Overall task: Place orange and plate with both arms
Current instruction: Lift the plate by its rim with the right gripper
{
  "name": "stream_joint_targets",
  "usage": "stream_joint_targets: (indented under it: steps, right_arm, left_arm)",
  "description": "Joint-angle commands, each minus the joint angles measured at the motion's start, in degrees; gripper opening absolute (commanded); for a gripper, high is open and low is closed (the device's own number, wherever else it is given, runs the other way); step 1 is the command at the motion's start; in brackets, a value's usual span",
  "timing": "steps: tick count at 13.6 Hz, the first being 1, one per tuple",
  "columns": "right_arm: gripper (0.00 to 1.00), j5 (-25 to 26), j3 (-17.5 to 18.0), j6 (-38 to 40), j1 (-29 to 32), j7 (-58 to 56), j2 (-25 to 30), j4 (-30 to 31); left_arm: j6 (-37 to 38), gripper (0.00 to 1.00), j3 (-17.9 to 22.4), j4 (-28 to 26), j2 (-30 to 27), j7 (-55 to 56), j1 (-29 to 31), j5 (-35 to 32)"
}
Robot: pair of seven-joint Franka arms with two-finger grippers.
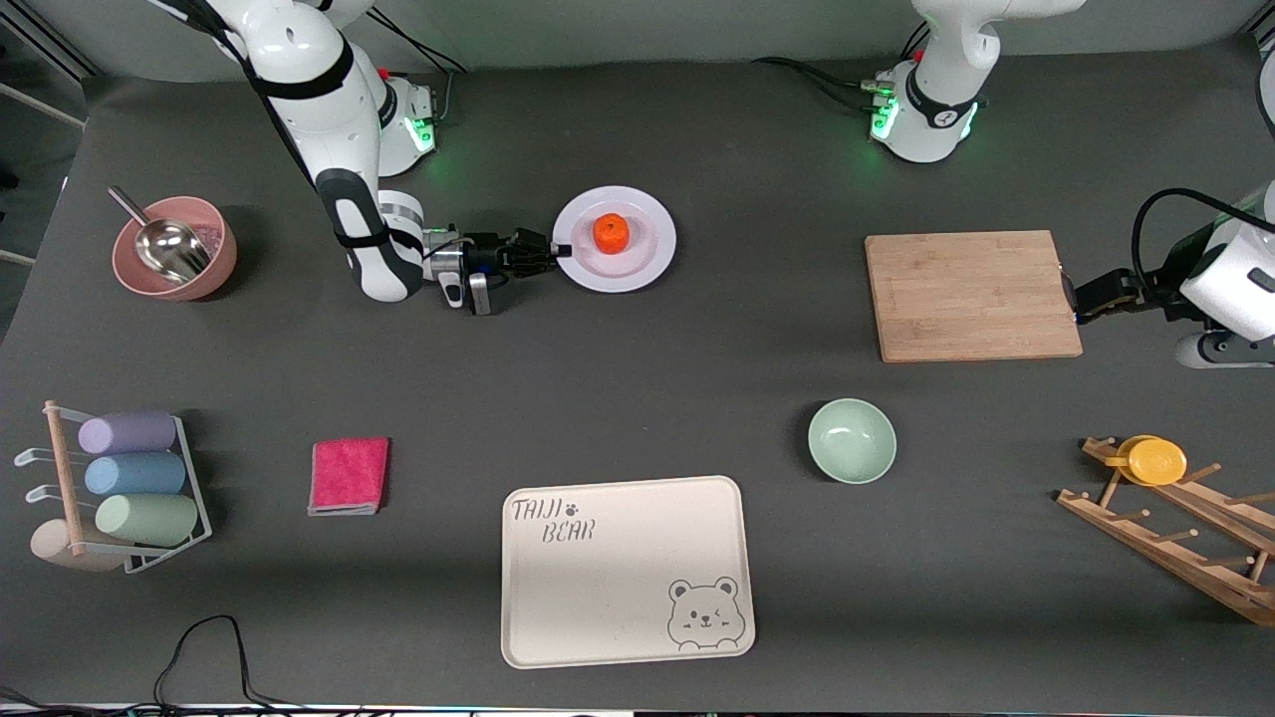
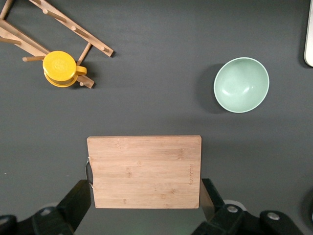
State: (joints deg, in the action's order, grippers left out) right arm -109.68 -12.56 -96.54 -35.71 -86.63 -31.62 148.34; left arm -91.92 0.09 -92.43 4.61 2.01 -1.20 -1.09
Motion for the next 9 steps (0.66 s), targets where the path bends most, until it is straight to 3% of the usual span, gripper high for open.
stream_joint_targets:
  steps: [1, 9]
  right_arm:
    - [0.03, -2.20, 0.26, -0.58, -1.29, -2.40, -3.28, -1.65]
    - [0.00, -2.20, 0.26, -0.58, -0.77, -1.27, -4.59, -3.50]
  left_arm:
    - [-0.28, 1.00, 0.35, 0.76, 0.40, -0.69, -0.21, -0.14]
    - [-1.51, 1.00, 0.35, 1.03, 0.49, -0.69, -0.21, 0.13]
